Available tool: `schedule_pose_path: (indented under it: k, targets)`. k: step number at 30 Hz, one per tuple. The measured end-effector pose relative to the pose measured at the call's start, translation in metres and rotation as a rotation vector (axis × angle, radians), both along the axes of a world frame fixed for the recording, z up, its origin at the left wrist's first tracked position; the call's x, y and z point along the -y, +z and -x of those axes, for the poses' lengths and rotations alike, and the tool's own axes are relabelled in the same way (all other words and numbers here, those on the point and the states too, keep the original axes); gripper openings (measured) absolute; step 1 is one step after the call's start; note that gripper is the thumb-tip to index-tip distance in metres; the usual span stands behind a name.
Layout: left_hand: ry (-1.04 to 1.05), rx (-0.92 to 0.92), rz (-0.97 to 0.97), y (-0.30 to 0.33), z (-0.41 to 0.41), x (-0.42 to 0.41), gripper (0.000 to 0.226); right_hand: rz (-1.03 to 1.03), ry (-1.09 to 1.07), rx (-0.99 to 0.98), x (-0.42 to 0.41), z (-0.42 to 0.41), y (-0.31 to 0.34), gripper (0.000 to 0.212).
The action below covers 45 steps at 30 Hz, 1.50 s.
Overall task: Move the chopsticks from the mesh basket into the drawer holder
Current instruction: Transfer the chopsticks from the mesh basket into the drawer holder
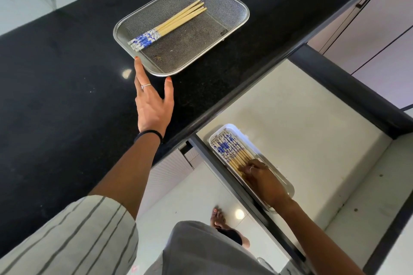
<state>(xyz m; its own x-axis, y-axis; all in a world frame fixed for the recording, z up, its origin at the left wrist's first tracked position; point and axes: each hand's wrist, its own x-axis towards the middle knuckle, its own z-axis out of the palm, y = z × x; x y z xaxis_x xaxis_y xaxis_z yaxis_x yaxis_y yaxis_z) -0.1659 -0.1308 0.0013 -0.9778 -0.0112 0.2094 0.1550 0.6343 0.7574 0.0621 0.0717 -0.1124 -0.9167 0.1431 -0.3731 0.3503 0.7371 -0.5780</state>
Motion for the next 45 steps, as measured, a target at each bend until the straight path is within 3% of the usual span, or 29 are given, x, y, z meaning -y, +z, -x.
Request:
schedule_pose_path:
  k: [6, 10, 15, 28, 31, 34, 40, 42, 45]
  targets:
    - [-0.001, 0.011, 0.001, 0.000, 0.000, 0.000, 0.078, -0.153, 0.060, -0.016, -0.004, 0.002, -0.008, 0.038]
    - [0.005, 0.007, -0.007, 0.001, 0.000, 0.000, 0.078, -0.035, -0.053, -0.028, 0.002, 0.000, -0.005, 0.017]
    - [0.011, 0.018, -0.010, 0.001, 0.000, 0.000, 0.078, -0.010, -0.095, 0.028, 0.004, 0.008, -0.007, 0.031]
    - [0.008, 0.018, 0.008, 0.002, 0.000, 0.000, 0.077, 0.085, -0.159, 0.014, 0.004, 0.003, -0.002, 0.038]
    - [0.011, 0.021, 0.004, 0.002, 0.000, 0.000, 0.077, 0.081, -0.143, 0.022, 0.004, 0.008, -0.005, 0.030]
    - [0.014, 0.027, 0.006, 0.002, 0.000, 0.000, 0.077, 0.009, -0.119, 0.038, 0.002, 0.009, -0.008, 0.020]
    - [0.004, 0.024, -0.007, 0.001, 0.000, 0.000, 0.077, -0.077, -0.062, -0.053, -0.003, 0.010, -0.016, 0.031]
    - [0.005, 0.016, -0.014, 0.000, 0.000, 0.000, 0.077, -0.190, 0.034, -0.057, -0.004, 0.007, -0.014, 0.024]
    - [0.010, 0.012, -0.015, 0.000, 0.000, 0.000, 0.077, -0.202, 0.039, -0.029, -0.005, 0.002, -0.015, 0.016]
